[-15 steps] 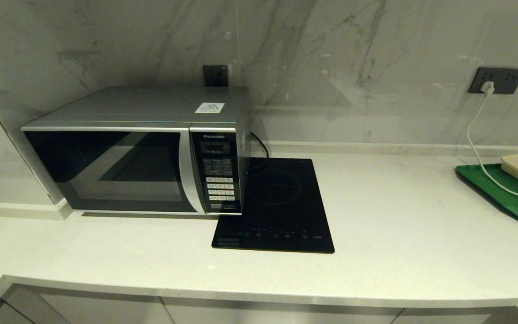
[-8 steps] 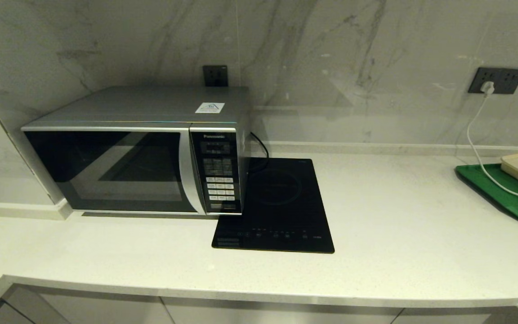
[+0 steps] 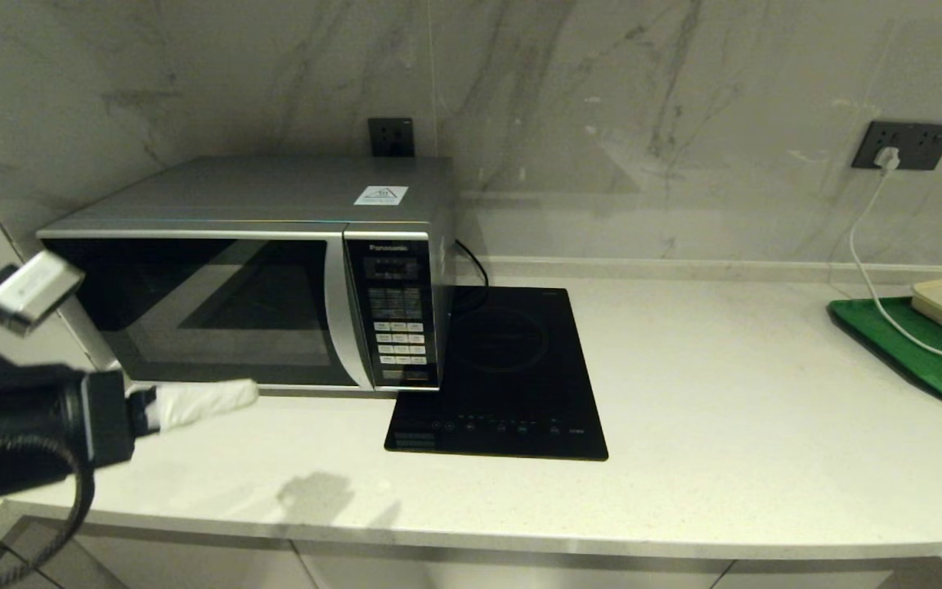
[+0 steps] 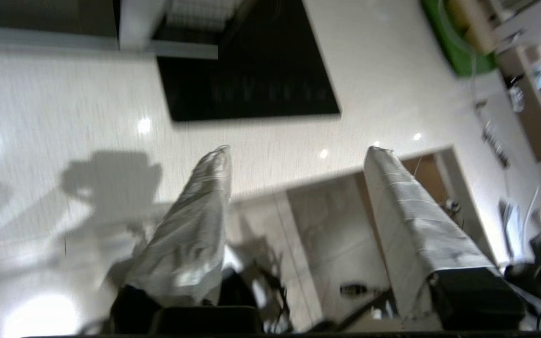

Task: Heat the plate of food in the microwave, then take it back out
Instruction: Open the microwave oven

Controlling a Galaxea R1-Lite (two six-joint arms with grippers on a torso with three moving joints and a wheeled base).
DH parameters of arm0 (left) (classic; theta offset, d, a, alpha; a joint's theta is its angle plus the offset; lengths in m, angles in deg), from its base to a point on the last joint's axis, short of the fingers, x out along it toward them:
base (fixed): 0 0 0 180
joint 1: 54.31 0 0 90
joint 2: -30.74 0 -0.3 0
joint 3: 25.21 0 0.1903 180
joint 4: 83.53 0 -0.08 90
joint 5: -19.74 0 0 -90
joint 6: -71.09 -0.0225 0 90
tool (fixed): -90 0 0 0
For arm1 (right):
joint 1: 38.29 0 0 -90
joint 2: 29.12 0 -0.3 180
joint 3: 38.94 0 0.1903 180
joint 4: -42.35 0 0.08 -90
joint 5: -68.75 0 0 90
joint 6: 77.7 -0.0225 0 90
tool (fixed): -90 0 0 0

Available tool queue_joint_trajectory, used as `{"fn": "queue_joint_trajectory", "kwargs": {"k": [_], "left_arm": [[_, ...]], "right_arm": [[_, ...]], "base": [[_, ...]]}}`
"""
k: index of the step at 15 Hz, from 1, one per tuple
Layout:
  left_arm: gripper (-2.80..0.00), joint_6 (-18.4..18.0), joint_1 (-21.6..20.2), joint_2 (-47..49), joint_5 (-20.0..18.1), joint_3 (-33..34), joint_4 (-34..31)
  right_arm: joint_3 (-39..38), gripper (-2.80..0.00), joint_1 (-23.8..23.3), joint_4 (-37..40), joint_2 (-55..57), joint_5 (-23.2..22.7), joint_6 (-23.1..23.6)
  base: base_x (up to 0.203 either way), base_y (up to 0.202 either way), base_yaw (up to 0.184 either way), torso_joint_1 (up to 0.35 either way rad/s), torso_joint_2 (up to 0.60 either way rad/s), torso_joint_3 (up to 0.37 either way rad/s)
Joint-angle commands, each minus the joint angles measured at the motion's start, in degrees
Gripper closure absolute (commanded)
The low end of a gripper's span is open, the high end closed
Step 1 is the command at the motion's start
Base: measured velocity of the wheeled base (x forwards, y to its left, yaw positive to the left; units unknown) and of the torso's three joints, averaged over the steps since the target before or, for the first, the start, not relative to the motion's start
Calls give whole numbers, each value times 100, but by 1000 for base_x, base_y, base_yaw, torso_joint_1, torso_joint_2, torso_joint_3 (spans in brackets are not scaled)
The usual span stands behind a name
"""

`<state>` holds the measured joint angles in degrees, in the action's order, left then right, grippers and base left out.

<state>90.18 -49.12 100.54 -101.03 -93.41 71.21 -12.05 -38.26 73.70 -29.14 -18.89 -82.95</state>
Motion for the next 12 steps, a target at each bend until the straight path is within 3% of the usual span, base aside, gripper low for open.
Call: {"fn": "queue_joint_trajectory", "kwargs": {"k": [1, 4, 5, 7, 8, 10, 12], "left_arm": [[-280, 13, -656, 1422, -886, -1152, 91], [-280, -261, -1638, 2039, -3966, -1302, 380], [-280, -638, -1817, 2354, -4424, -1273, 546], [-280, -1868, -1940, 2763, -4687, -1115, 714], [-280, -2301, -1914, 2900, -4779, -998, 747], [-280, -2643, -1734, 2935, -5106, -846, 809], [-280, -3069, -1542, 3076, -5140, -819, 843]], "right_arm": [[-1, 0, 4, 1, 2, 1, -2], [-1, 0, 6, 1, 2, 1, -2], [-1, 0, 3, 1, 2, 1, -2], [-1, 0, 6, 1, 2, 1, -2], [-1, 0, -1, 1, 2, 1, -2], [-1, 0, 3, 1, 2, 1, -2], [-1, 0, 3, 1, 2, 1, -2]], "base": [[0, 0, 0, 0, 0, 0], [0, 0, 0, 0, 0, 0], [0, 0, 0, 0, 0, 0], [0, 0, 0, 0, 0, 0], [0, 0, 0, 0, 0, 0], [0, 0, 0, 0, 0, 0], [0, 0, 0, 0, 0, 0]]}}
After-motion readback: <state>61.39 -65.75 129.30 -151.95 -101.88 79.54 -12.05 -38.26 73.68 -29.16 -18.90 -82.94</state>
